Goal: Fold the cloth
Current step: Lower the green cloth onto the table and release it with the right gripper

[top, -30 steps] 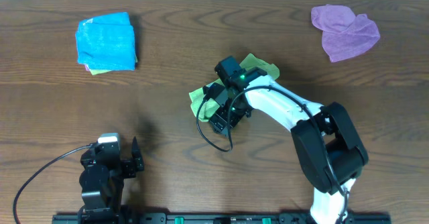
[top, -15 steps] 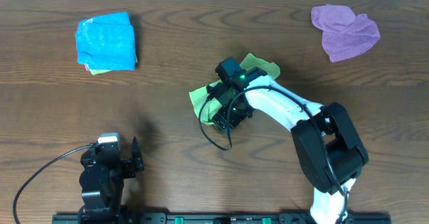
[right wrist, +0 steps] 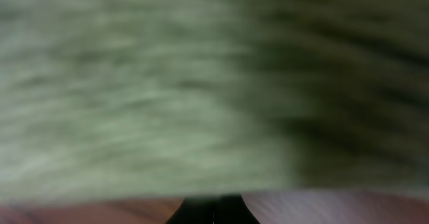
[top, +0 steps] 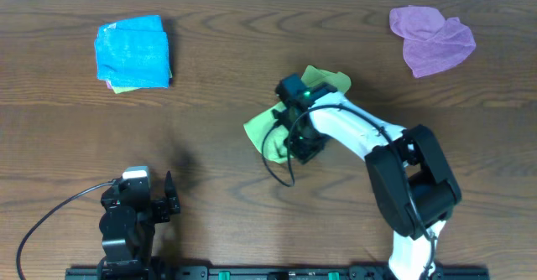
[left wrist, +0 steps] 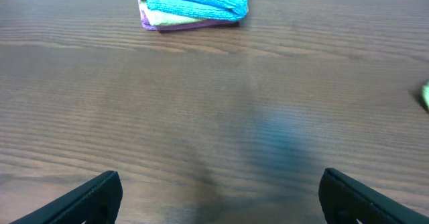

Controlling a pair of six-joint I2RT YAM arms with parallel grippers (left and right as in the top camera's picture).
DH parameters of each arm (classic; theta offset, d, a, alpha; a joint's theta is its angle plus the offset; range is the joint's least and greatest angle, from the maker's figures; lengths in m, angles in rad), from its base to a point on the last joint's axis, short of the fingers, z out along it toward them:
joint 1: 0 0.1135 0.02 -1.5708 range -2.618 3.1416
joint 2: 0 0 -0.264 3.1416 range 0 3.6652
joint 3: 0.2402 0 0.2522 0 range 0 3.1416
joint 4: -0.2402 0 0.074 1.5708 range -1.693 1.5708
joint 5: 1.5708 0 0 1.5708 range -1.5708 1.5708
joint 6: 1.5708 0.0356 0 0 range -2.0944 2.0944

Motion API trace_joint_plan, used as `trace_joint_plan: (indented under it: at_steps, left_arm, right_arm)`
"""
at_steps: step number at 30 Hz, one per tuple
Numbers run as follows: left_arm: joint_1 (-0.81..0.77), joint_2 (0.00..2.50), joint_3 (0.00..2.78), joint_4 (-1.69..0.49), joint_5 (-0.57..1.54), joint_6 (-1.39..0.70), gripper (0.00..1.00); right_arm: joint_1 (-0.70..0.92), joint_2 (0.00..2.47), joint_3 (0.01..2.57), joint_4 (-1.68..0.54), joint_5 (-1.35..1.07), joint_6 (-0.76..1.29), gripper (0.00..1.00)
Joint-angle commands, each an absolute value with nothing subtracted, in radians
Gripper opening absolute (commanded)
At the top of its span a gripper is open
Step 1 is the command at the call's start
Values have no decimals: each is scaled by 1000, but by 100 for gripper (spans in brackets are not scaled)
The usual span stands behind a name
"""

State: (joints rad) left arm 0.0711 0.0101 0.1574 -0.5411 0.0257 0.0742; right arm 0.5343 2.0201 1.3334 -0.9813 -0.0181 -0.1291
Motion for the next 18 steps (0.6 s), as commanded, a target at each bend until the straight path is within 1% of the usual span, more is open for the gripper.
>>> trace_joint_plan:
  at_steps: [1,6,10,11,12,13,15,16,18]
  left_arm:
    - [72,4,145,-537,19,63,95]
    - [72,4,145,-537,19,63,95]
    - [72,4,145,-537,19,63,95]
    - [72,4,145,-537,19,63,95]
    - [72,4,145,-537,19,63,95]
    - [72,4,145,-537,19,63,95]
    - [72,4,145,-537,19,63,95]
    - [72,4,145,-537,19,63,95]
    - [72,4,145,-537,19,63,95]
  right_arm:
    - [484,1977,1326,-1026,34,-45,1]
    - [450,1953,1325,-1114,81,15,2]
    - [451,1892,1326,-1090,86,27,1]
    - [451,1864,1326,-1065,86,54,7]
    - [447,1833,1326,-1035,80,114,34]
    - [440,1807,1326,-1015,54,169,47]
    - [409,1749,1325,-979,-57,297,47]
    - [390,1724,1325,-978,-81,363,49]
    - [350,1683,1321,-986,-123,434,50]
